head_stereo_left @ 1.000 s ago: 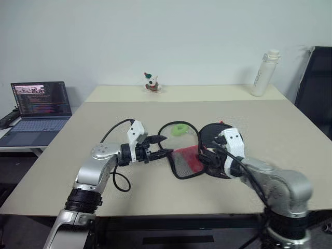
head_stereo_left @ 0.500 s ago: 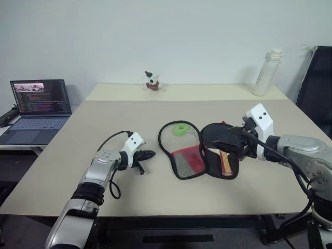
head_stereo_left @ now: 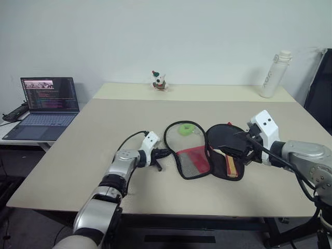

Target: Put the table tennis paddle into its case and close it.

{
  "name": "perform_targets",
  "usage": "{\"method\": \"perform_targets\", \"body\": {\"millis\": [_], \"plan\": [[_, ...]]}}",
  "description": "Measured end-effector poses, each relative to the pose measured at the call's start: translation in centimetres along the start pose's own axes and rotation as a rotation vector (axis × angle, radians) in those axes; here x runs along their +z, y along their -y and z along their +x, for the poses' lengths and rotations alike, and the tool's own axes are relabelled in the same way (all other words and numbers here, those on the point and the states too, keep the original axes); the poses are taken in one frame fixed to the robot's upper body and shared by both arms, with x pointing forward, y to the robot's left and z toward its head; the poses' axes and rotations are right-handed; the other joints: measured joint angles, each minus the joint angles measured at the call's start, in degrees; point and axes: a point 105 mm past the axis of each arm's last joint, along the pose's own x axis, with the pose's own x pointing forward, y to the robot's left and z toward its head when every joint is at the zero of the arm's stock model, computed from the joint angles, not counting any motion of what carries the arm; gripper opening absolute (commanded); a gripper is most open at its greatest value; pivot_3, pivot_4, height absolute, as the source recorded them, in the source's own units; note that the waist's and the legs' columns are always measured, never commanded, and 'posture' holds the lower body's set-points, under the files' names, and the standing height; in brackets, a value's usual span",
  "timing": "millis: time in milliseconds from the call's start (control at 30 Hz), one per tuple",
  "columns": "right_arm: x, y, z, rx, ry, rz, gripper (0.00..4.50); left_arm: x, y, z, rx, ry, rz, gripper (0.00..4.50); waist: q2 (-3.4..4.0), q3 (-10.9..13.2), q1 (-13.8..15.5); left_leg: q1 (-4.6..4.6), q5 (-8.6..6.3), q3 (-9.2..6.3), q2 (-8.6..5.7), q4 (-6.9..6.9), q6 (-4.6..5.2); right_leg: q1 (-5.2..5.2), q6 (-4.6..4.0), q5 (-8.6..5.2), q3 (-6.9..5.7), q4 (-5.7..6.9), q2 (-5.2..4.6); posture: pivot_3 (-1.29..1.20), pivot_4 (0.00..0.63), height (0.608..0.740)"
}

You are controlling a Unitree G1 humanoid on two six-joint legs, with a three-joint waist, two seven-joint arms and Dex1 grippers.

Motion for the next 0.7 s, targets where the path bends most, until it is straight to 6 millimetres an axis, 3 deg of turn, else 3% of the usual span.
{"method": "perform_targets", "body": {"millis": [100, 233, 500, 567, 700], "plan": [[-0.1, 0.8, -0.6, -0.03, -0.004, 0.006, 4.31, 1.6, 0.5, 0.9, -0.033, 0.03, 0.029, 0.04, -0.01, 0.0, 0.0, -0.1, 0.0, 0.0, 0.01, 0.0, 0.0, -0.09, 0.0, 0.0, -0.01, 0.0, 0.01, 0.0, 0.15, 0.74], [-0.6, 2.1, -1.8, -0.087, -0.014, 0.023, 4.31, 5.2, 1.5, 2.5, -0.081, 0.105, 0.09, 0.04, -0.05, 0.0, 0.1, -0.14, 0.0, 0.0, -0.01, 0.01, 0.0, -0.1, 0.0, 0.01, -0.02, -0.01, 0.01, 0.0, 0.15, 0.74], [-1.6, 4.8, -4.6, -0.206, -0.046, 0.067, 4.31, 14.4, 6.6, 6.4, -0.226, 0.307, 0.205, 0.04, -0.09, 0.1, 0.2, -0.16, 0.0, 0.03, -0.03, 0.02, 0.0, -0.1, 0.03, 0.01, 0.01, -0.08, 0.0, 0.0, 0.15, 0.74], [-1.9, 5.2, -4.9, -0.217, -0.056, 0.08, 4.31, 15.1, 7.5, 7.1, -0.235, 0.325, 0.207, 0.04, -0.09, 0.1, -0.3, -0.11, -0.01, 0.06, -0.01, 0.02, 0.01, -0.1, 0.03, 0.01, 0.06, -0.06, 0.03, 0.0, 0.15, 0.74], [-2.4, 5.6, -4.9, -0.23, -0.067, 0.101, 4.31, 14.6, 7.7, 7.3, -0.238, 0.323, 0.187, 0.04, -0.09, 0.1, -1.3, -0.06, 0.0, 0.05, 0.04, 0.02, 0.01, -0.11, 0.03, 0.01, 0.06, 0.05, 0.09, 0.0, 0.15, 0.74]]}}
